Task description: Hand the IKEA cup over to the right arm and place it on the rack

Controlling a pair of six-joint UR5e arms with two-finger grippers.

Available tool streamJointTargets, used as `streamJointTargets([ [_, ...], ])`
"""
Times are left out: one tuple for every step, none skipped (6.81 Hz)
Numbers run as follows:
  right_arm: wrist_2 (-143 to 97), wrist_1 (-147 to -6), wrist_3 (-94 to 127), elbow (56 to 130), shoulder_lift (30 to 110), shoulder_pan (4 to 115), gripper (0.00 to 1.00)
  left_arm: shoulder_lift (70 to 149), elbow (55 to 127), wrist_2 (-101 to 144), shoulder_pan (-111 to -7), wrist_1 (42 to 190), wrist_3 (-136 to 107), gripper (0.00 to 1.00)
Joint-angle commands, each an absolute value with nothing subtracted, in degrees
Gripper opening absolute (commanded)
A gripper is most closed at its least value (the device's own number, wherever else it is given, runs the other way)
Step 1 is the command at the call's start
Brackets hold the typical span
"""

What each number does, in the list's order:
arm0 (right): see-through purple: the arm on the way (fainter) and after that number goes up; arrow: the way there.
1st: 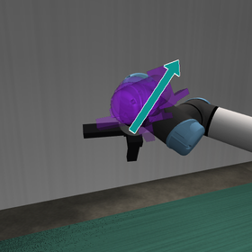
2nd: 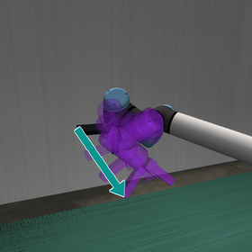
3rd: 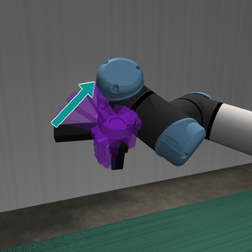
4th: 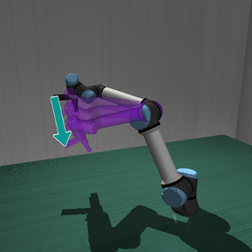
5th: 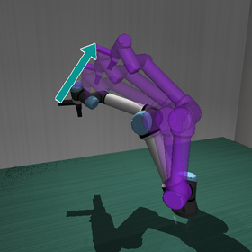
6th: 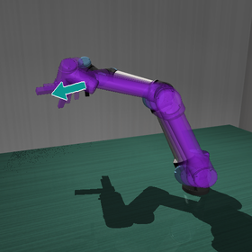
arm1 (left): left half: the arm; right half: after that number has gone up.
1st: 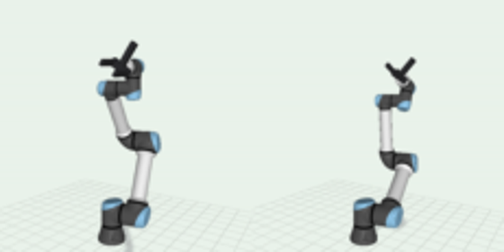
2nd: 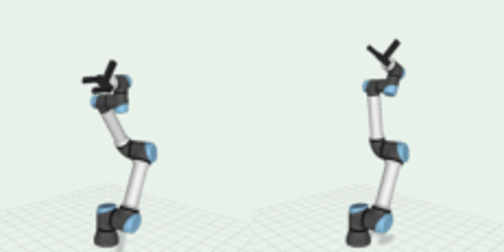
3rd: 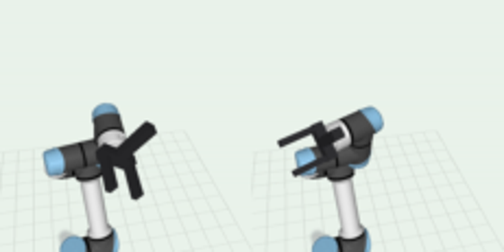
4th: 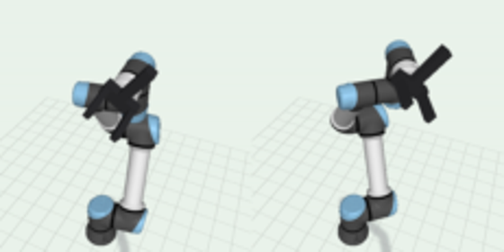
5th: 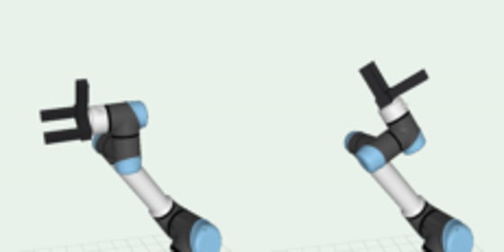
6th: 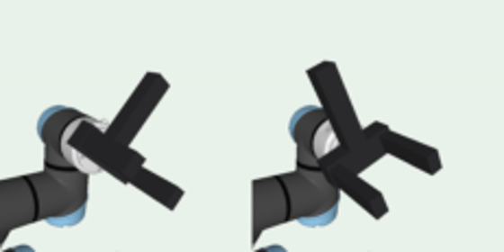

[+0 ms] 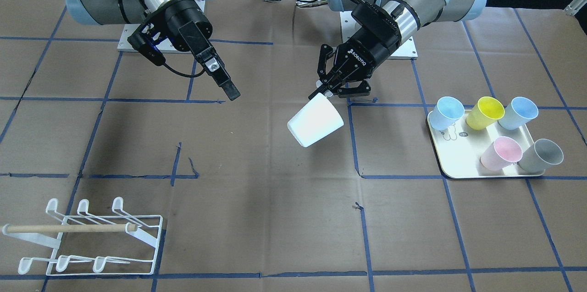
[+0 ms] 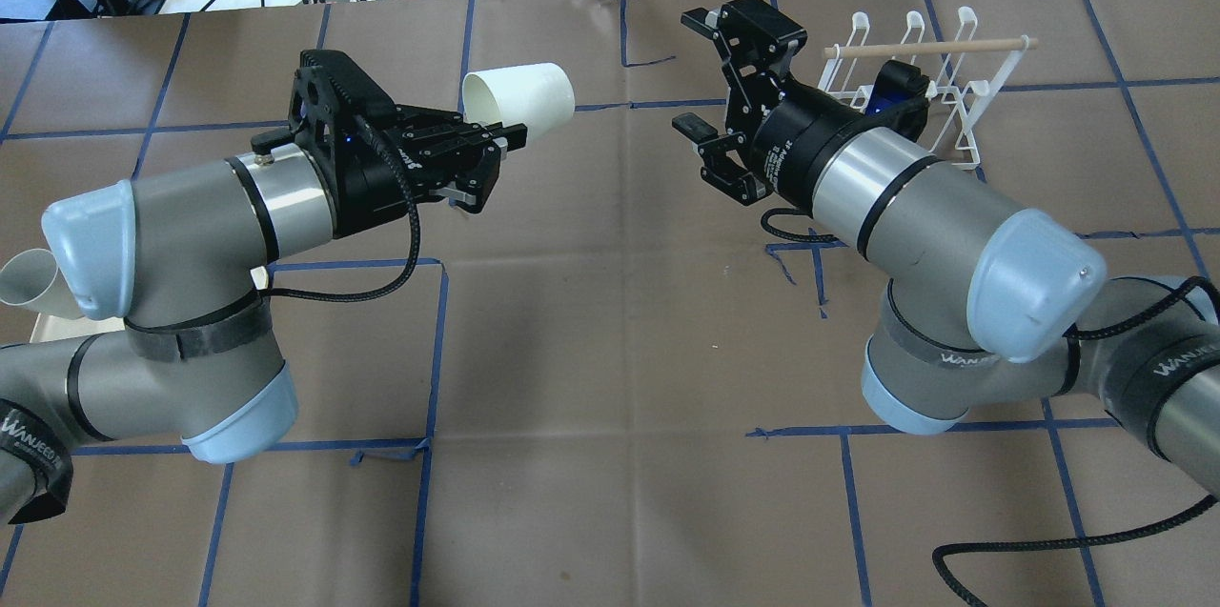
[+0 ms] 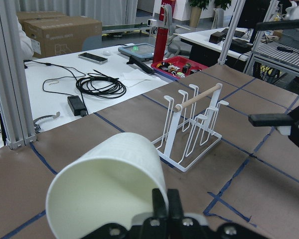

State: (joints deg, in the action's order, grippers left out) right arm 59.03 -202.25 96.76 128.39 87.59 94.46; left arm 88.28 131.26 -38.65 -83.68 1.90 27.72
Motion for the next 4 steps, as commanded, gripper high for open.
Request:
streamJointTargets([
  [58.71, -197.09, 95.9, 128.15, 87.63, 95.27, 1.0, 91.91, 132.28, -36.32, -83.76, -5.07, 27.51, 0.0],
  [58.71, -194.7, 93.8, 127.88, 87.63, 96.14, 1.0, 92.8, 132.28, -35.95, -83.85, -7.1, 26.47, 0.0],
  [58.71, -193.2, 89.86, 127.27, 87.54, 97.2, 1.0, 92.9, 132.28, -35.86, -83.85, -7.12, 26.19, 0.0],
  [58.8, -192.75, 88.17, 127.18, 87.54, 98.16, 1.0, 92.9, 132.28, -35.77, -83.93, -7.12, 26.28, 0.0],
])
